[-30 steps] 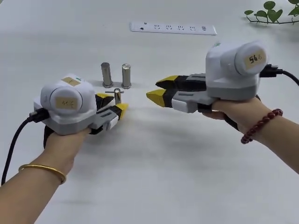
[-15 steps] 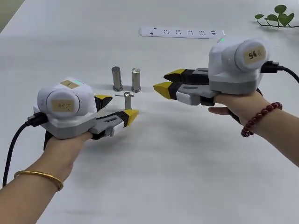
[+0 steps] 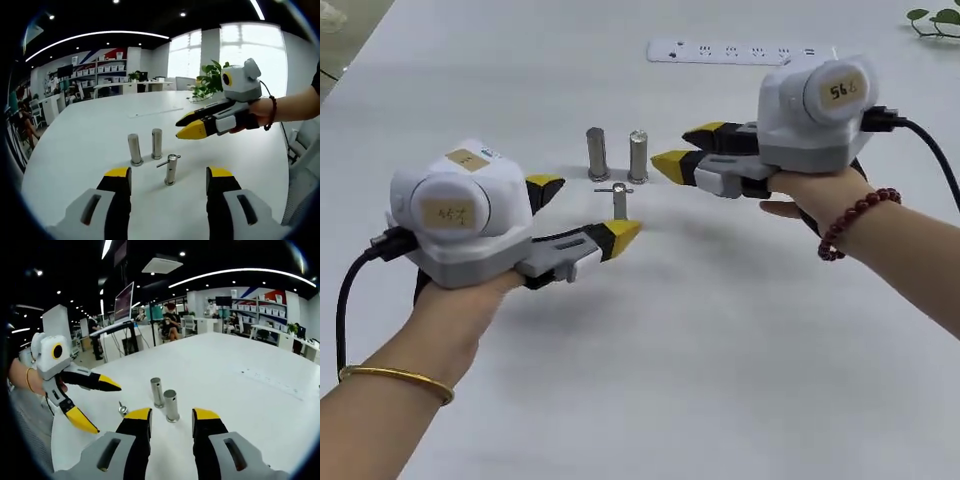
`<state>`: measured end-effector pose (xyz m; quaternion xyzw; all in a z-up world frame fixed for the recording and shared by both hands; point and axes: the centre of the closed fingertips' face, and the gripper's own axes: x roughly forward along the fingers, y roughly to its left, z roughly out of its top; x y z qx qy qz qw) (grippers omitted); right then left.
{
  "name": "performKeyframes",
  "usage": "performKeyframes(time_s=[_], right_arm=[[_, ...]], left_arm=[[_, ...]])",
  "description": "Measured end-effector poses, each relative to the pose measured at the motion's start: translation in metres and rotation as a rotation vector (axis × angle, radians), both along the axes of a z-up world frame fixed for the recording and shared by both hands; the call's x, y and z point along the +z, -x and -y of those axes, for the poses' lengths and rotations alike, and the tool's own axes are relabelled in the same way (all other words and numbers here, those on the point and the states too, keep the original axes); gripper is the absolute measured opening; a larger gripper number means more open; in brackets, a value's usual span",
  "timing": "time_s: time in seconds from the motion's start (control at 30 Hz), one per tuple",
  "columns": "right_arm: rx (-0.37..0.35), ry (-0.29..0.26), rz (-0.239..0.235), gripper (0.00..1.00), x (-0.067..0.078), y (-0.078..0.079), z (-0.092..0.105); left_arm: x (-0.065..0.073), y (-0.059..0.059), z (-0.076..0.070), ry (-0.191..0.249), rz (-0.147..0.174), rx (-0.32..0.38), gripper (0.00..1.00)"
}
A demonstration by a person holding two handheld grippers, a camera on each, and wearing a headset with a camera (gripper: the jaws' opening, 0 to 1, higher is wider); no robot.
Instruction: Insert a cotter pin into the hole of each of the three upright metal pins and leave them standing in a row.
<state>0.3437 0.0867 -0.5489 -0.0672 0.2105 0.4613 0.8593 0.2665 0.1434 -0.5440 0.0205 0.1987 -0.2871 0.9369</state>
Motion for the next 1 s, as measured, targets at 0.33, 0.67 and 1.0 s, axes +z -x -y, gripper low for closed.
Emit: performKeyframes(time_s=[0.33,0.67,1.0], right_arm=[[0.000,-0.013,-0.028,0.28,-0.016,-0.009,-0.015],[-0.007,-0.043,-0.026,0.21,-0.018,-0.014,-0.030],[-0.019,-0.048,-0.044,0.17,-0.026,-0.016,-0.036]], left_arm=[[0.004,0.009,-0.003,0.017,-0.011,-0.004,0.66],[0.009,0.011,-0.001,0.021,0.037,-0.011,0.65],[0.012,0.010,0.003,0.044,0.064,-0.020,0.63]])
